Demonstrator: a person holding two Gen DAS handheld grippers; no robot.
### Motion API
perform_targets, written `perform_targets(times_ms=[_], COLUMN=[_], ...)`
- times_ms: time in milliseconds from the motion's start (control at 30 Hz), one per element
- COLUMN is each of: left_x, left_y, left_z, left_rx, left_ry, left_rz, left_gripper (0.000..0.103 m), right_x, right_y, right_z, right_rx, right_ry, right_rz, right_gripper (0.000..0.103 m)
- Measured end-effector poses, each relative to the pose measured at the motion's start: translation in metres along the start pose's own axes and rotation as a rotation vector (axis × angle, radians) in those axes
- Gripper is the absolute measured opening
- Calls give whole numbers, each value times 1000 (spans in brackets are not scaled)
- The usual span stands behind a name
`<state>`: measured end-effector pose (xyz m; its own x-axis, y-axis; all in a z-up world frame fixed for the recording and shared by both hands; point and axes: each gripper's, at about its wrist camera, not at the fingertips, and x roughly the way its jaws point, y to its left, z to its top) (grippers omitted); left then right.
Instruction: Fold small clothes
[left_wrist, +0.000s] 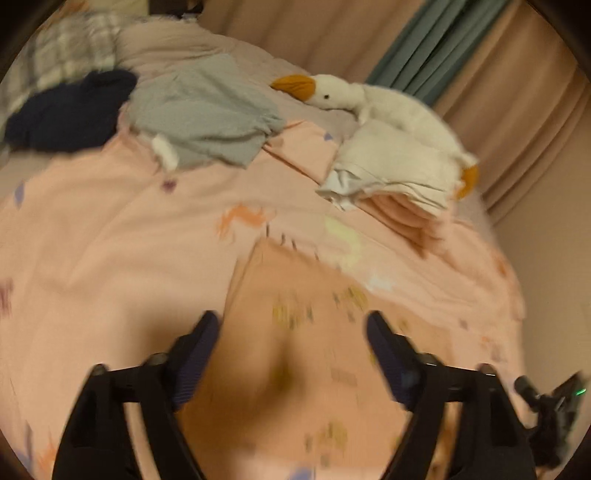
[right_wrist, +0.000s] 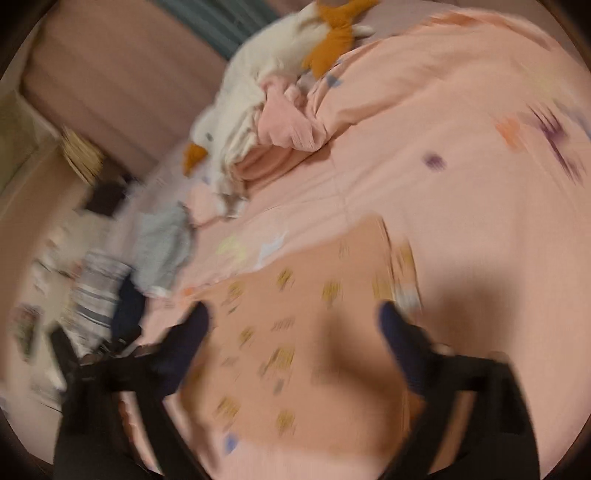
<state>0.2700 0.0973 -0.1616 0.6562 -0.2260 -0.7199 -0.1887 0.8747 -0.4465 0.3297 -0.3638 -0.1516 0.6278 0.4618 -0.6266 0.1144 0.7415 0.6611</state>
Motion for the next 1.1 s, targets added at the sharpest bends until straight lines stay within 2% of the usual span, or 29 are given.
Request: perform_targets(times_ms=[33, 100, 167, 200, 233, 267, 333, 400, 500, 600, 633, 667, 700, 733, 767, 800, 833, 933, 1100], left_x=[-3, -6, 17, 32, 42, 44, 41, 49, 81, 94, 99, 104, 108, 111, 116, 119, 120, 100, 23], left_y=[11, 30, 40, 42, 44, 44, 34, 30, 25, 14, 11, 9, 7, 8, 7, 6, 5, -5, -21], left_z=[-11, -45, -74, -87, -93, -97, -94, -87, -75, -58, -53, -48, -44, -42, -40, -37, -37, -36, -61], left_rx=[-48, -155, -229, -278, -322, -340, -307, -347, -443, -429, -419, -411, -398, -376, -344, -311, -294, -204, -73], left_ry=[18, 90, 229, 305, 342, 311, 216, 199, 223, 145, 128, 104, 89, 92, 98, 105, 98, 57, -2], left_rz=[-40, -91, -172, -186, -200, -206, -213, -260, -307, -329, -321, -297, -245, -200, -150, -119, -124, -65, -134], left_gripper=[98, 98, 98, 98, 98, 98, 98, 98, 98, 98, 95, 77, 63, 34, 18, 17, 16, 12, 11], right_x=[-8, -17, -10, -2, 7, 17, 22, 23, 40, 69, 77, 82, 85, 89, 94, 97, 103, 89, 27], right_y=[-10, -31, -46, -54, -59, -63, -59, -48, -35, -31, -29, -27, -27, -27, -29, -34, -40, -45, -25], right_z=[-15, -51, -83, -95, -107, -116, -124, -123, -109, -91, -84, -79, -75, -72, -70, -68, -69, -68, -80], right_rx=[58, 185, 284, 323, 375, 420, 435, 421, 415, 437, 431, 424, 411, 391, 367, 350, 362, 362, 238], right_ry=[-4, 18, 80, 102, 122, 142, 149, 108, 93, 103, 89, 70, 59, 54, 55, 60, 71, 69, 44], right_rz=[13, 44, 77, 91, 103, 130, 155, 120, 159, 125, 120, 117, 118, 107, 85, 71, 92, 166, 213], right_gripper=[103, 103, 101, 100, 97, 94, 93, 93, 90, 82, 76, 70, 64, 44, 17, 15, 13, 12, 11])
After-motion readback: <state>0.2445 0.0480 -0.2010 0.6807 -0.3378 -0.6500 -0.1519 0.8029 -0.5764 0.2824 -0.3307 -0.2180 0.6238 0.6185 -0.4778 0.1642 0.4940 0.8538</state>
